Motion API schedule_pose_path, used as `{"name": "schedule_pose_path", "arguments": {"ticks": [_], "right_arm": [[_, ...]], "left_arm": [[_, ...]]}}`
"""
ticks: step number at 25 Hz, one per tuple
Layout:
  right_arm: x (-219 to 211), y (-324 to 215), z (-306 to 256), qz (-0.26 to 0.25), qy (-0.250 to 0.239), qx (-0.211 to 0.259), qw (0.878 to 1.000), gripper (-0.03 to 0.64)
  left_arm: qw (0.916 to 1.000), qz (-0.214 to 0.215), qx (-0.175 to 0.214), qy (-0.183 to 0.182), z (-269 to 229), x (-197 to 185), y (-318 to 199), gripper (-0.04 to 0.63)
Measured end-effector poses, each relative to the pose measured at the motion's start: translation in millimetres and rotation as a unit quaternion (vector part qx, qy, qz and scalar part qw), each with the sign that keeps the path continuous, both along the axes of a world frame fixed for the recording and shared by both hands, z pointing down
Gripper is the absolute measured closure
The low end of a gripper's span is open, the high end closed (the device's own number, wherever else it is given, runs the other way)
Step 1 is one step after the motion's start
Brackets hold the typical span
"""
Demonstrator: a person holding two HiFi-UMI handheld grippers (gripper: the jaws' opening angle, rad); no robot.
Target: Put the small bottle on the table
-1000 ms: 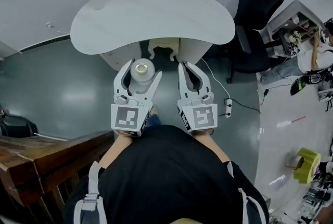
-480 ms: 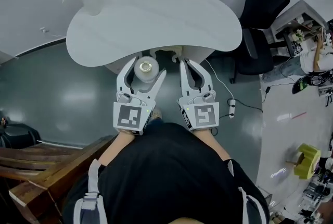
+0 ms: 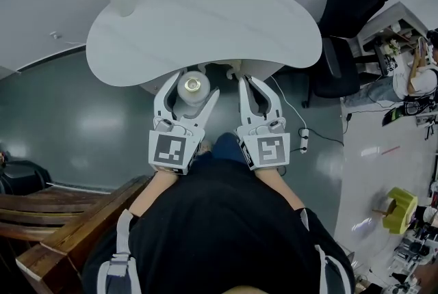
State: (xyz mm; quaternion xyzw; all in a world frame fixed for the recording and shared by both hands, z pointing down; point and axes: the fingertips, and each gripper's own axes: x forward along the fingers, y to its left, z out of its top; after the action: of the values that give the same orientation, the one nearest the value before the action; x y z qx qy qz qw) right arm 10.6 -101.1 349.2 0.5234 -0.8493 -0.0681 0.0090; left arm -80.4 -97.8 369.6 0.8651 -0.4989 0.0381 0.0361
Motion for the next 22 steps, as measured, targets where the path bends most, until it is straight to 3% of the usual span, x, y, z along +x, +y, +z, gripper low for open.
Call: {"name": "schedule_pose_path", "arguments": {"ticks": [12, 22], "right_arm": [[-12.5, -26.6, -1.5, -0.011, 0.006, 0.008, 1.0, 0.594], [-16.4, -100.1, -4.4, -0.028, 0.005, 0.016, 0.999, 0.594]], "left_arm": [[1.0, -0.002, 0.004, 0.008, 0.5, -7.0, -25.1, 0.259], [0.9999, -0.01, 0.001, 0.011, 3.5, -6.0, -90.5, 0.259]]}}
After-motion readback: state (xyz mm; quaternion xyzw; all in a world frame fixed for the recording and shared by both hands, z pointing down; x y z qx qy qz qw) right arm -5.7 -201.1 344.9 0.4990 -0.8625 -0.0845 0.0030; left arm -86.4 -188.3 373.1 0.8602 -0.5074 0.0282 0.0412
